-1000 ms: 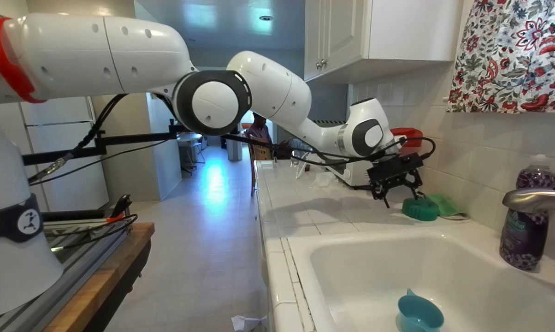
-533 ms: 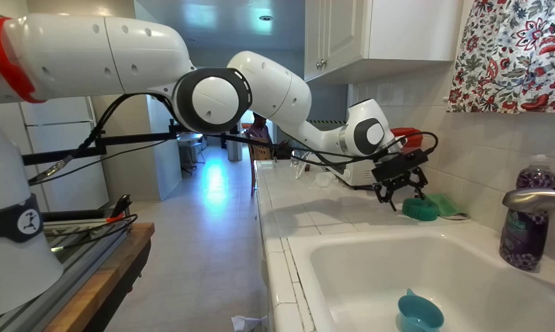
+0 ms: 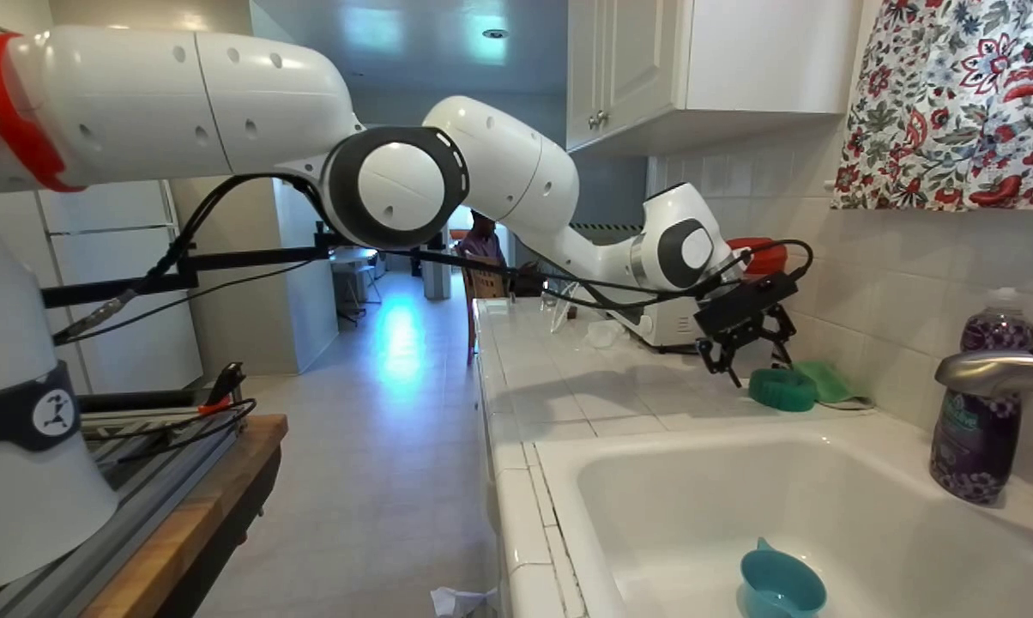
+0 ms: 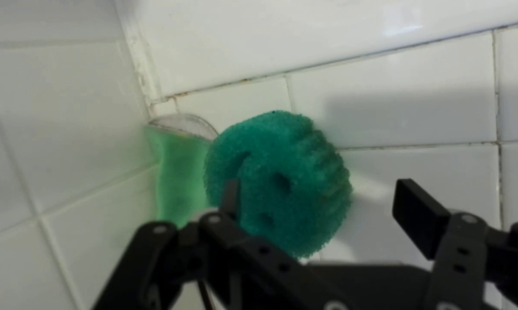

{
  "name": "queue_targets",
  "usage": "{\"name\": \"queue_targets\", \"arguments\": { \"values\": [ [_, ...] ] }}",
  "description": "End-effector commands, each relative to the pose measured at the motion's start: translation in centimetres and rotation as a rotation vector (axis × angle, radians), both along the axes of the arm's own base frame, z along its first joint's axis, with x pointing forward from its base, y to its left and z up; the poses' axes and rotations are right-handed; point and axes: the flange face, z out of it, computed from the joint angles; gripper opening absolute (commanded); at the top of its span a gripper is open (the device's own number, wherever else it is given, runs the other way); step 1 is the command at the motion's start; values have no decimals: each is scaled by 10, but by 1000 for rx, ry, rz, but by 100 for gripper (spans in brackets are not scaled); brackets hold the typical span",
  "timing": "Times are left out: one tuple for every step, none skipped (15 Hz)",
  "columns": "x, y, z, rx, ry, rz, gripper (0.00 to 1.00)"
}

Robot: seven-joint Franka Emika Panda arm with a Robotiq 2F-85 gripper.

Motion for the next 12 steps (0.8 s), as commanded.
{"name": "queue_targets", "arguments": {
  "values": [
    [2,-3,-2,-20,-53,102,91],
    [3,-5,-4,-20,-53,108,91],
    [3,-6,-6,-22,-52,115,92],
    [3,-8,-8,-22,-48,122,97],
    [3,-10,-9,-19,-39,120,99],
    [0,-6,-8,-11,1,26,98],
    [1,-6,-8,-13,2,28,100],
    [1,-6,-9,-13,2,28,100],
    [1,-6,-9,-13,2,29,100],
    [1,-6,-8,-13,2,29,100],
    [3,-15,-11,-7,5,0,100],
    [3,-22,-15,0,13,-23,100]
  ]
}}
